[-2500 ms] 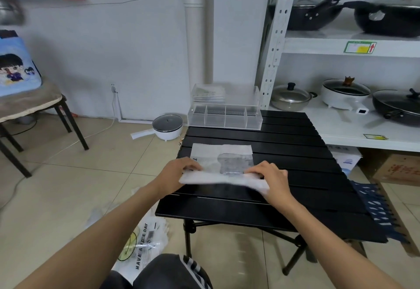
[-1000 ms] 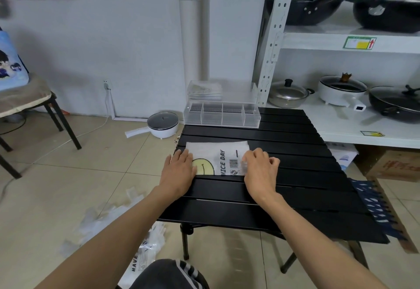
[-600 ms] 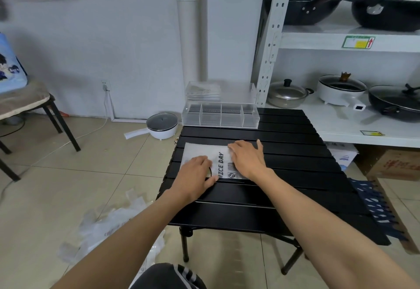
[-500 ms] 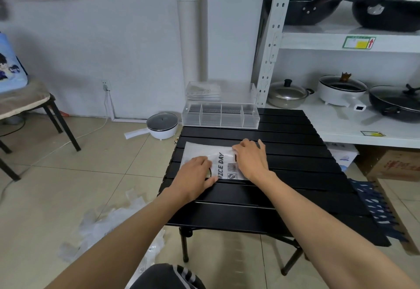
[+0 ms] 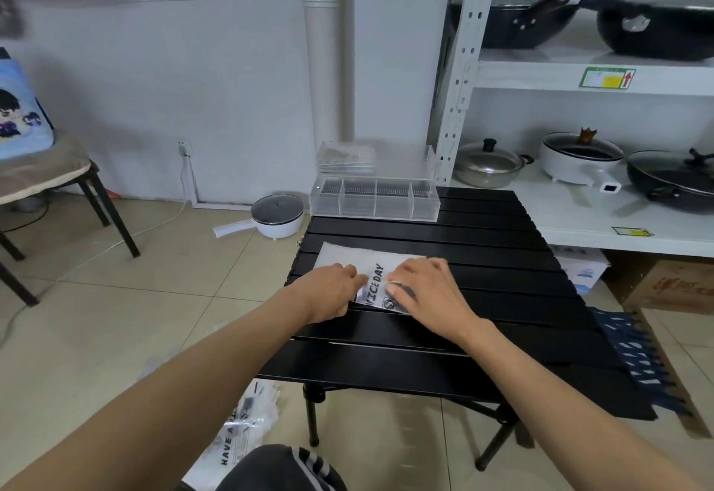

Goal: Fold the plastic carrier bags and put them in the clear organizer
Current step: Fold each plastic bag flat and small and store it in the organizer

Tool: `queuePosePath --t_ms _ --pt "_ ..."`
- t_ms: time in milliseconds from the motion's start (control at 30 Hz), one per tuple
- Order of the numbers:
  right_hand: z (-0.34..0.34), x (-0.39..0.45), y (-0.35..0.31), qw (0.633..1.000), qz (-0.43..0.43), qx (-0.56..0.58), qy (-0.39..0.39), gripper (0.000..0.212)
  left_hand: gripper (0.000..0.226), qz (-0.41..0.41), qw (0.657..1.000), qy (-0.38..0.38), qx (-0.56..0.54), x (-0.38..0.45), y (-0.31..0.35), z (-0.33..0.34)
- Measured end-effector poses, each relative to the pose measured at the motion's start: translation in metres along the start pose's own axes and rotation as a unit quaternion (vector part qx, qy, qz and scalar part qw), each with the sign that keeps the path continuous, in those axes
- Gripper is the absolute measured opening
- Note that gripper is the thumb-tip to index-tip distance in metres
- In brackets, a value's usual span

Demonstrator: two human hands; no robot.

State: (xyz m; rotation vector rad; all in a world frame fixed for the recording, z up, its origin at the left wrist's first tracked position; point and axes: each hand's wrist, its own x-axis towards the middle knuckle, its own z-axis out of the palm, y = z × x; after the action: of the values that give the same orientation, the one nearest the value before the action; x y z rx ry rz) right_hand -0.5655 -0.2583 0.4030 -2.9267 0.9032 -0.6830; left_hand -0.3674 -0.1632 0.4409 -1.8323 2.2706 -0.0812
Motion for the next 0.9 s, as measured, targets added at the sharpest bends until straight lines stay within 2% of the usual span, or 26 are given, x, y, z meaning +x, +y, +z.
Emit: queuePosePath --t_ms 100,267,433,567,700,800,900 --pt "0.001 -0.011 -0.004 0.998 -0.014 0.011 -0.061 0.033 0.068 0.004 0.999 -0.039 -0.001 0.002 -0.001 -0.007" --pt "0.0 -0.015 -0.006 0.997 0.003 0.024 -0.079 0.039 0.077 0.006 0.997 -0.072 0.016 0.002 -0.002 -0.015" --pt "-0.003 -0.014 -0.006 0.996 0.007 0.019 -0.085 0.043 0.074 0.0 0.998 -0.036 0.045 0.004 0.001 -0.005" --pt "-0.005 -0.016 -0.015 0.998 0.009 0.012 -0.062 0.048 0.071 -0.013 1.0 -0.021 0.004 0.004 0.0 0.0" --pt "-0.002 -0.02 -0.016 0.999 0.034 -0.011 -0.002 0.028 0.063 -0.017 0.999 -0.011 -0.039 0.001 -0.009 0.005" --pt "-0.005 -0.024 -0.016 0.998 0.056 -0.026 -0.01 0.027 0.056 -0.024 0.999 -0.009 -0.044 -0.002 -0.01 0.011" --pt "-0.004 -0.027 -0.026 0.997 0.04 -0.065 -0.001 0.024 0.044 -0.025 0.996 0.088 0.023 -0.002 0.001 0.018"
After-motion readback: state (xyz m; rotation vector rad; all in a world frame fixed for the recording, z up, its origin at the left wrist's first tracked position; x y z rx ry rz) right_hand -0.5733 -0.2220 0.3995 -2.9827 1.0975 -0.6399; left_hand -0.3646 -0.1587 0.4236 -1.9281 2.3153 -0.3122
